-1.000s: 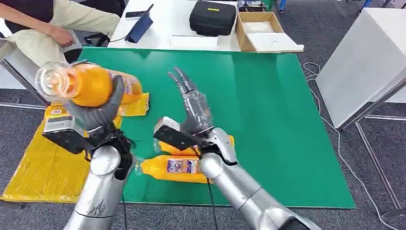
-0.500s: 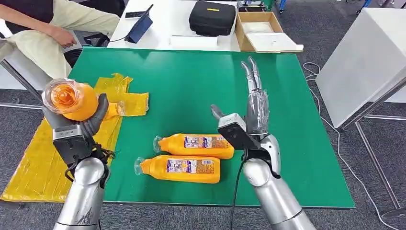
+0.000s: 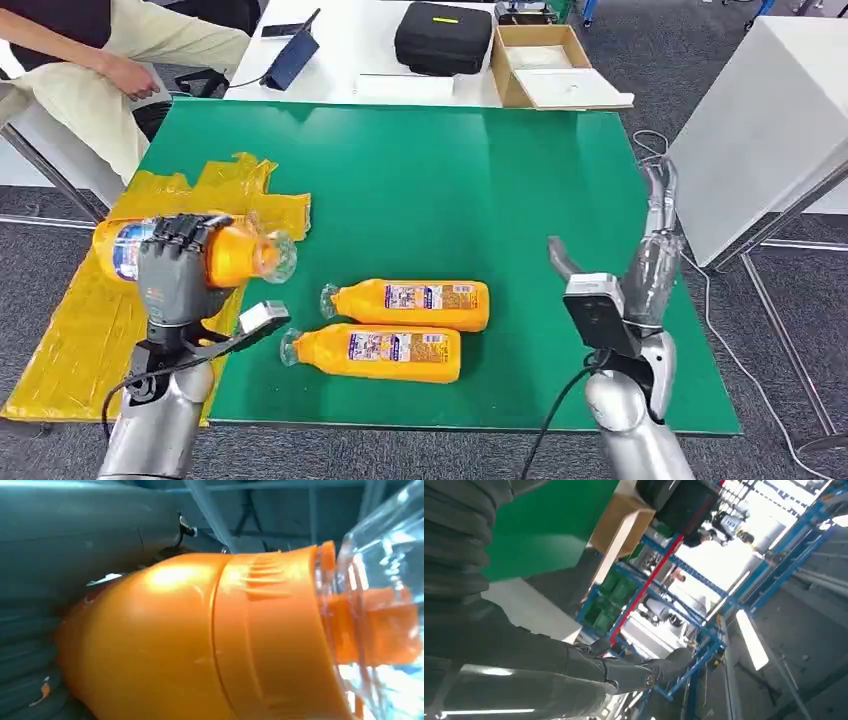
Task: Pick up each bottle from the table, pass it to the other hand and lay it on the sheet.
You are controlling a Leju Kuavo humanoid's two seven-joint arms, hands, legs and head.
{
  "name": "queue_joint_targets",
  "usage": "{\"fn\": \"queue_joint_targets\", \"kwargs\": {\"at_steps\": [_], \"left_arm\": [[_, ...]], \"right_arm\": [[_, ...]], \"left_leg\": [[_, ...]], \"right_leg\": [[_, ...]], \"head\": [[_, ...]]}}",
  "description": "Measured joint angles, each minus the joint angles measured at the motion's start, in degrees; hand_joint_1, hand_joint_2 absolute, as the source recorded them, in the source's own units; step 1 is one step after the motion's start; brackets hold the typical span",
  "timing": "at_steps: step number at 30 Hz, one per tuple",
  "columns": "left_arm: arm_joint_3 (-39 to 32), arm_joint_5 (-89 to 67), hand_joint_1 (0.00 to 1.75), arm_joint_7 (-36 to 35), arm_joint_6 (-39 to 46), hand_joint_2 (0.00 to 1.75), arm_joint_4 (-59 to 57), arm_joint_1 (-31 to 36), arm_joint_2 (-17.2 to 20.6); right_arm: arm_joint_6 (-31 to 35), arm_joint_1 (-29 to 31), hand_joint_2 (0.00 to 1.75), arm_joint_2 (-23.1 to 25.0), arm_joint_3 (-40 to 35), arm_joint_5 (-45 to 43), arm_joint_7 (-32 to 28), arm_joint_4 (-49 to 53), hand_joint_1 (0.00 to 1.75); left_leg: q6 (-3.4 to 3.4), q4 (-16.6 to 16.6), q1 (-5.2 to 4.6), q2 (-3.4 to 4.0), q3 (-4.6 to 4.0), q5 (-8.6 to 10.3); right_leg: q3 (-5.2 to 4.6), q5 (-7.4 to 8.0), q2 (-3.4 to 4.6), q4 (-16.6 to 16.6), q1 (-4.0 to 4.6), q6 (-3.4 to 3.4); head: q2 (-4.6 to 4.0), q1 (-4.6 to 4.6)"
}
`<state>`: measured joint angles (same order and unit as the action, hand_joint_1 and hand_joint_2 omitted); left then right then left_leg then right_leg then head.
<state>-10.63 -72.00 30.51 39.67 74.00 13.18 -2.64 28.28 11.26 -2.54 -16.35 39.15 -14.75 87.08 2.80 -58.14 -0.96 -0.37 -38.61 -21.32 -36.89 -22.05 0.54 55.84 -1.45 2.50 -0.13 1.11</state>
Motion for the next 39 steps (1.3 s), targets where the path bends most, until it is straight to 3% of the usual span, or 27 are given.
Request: {"fn": "queue_joint_targets", "kwargs": {"at_steps": [4,8,13,19,27,28,29,39], "left_arm": [[-2.05,-12.73,1.75,-6.39,0.07,1.75,-2.4,-0.66,0.85],[2.66,-17.5,1.75,-19.53,0.13,1.75,-4.65,-0.9,4.71],[9.39,-17.98,1.75,-29.01,0.15,1.75,-9.44,-0.64,9.38],[13.95,-17.98,1.75,-30.86,0.17,1.75,-13.68,-0.12,12.44],[15.21,-17.65,1.75,-30.57,0.18,1.75,-17.73,2.21,13.66],[14.82,-17.5,1.17,-29.9,0.17,1.75,-18.64,2.55,13.68],[14.6,-17.46,0.0,-29.59,0.17,1.75,-19.17,2.85,13.68],[10.43,-17.06,0.0,-27.83,0.24,1.75,-25.39,3.65,12.07]], "right_arm": [[-0.48,-1.42,1.75,-1.03,0.98,-0.24,0.15,0.37,0.0],[-0.37,-2.24,1.75,-1.81,1.61,-0.39,0.15,0.37,0.0],[-0.24,-4.14,1.75,-2.27,1.79,-0.22,0.0,1.0,0.0],[-0.24,-5.17,1.75,-2.43,1.83,-0.2,-0.17,1.38,0.0],[-0.72,-5.12,1.75,-2.42,1.83,-0.06,-0.39,2.38,0.0],[-1.14,-5.0,1.75,-2.38,1.83,0.02,-0.13,2.45,0.0],[-1.36,-4.94,1.75,-2.36,1.83,0.13,0.02,2.47,0.0],[-4.09,-3.99,1.75,-2.14,1.11,2.38,1.44,1.4,0.0]], "left_leg": [[-0.01,0.0,0.03,0.01,0.01,0.0],[-0.02,0.0,0.05,0.02,0.02,0.01],[-0.02,0.01,0.05,0.02,0.02,0.01],[-0.03,0.01,0.03,0.03,0.01,-0.01],[-0.02,0.01,0.04,0.0,0.02,0.01],[-0.02,0.01,0.04,0.03,0.02,0.01],[-0.02,0.01,0.04,0.05,0.02,0.01],[-0.02,0.01,0.04,0.01,0.01,0.01]], "right_leg": [[-0.02,-0.01,0.0,0.01,0.02,-0.01],[-0.03,-0.01,0.0,0.01,0.03,-0.02],[-0.03,-0.05,0.01,0.02,0.02,-0.08],[-0.04,-0.08,0.01,0.01,0.01,-0.12],[0.02,-0.05,0.0,0.02,0.02,-0.08],[0.01,-0.04,0.0,0.02,0.02,-0.07],[0.01,-0.03,0.01,0.02,0.03,-0.07],[0.02,-0.05,0.0,0.02,0.02,-0.08]], "head": [[0.0,0.0],[0.0,0.0],[0.0,-0.02],[0.0,0.0],[0.0,0.0],[0.0,0.0],[0.0,0.02],[0.0,0.0]]}}
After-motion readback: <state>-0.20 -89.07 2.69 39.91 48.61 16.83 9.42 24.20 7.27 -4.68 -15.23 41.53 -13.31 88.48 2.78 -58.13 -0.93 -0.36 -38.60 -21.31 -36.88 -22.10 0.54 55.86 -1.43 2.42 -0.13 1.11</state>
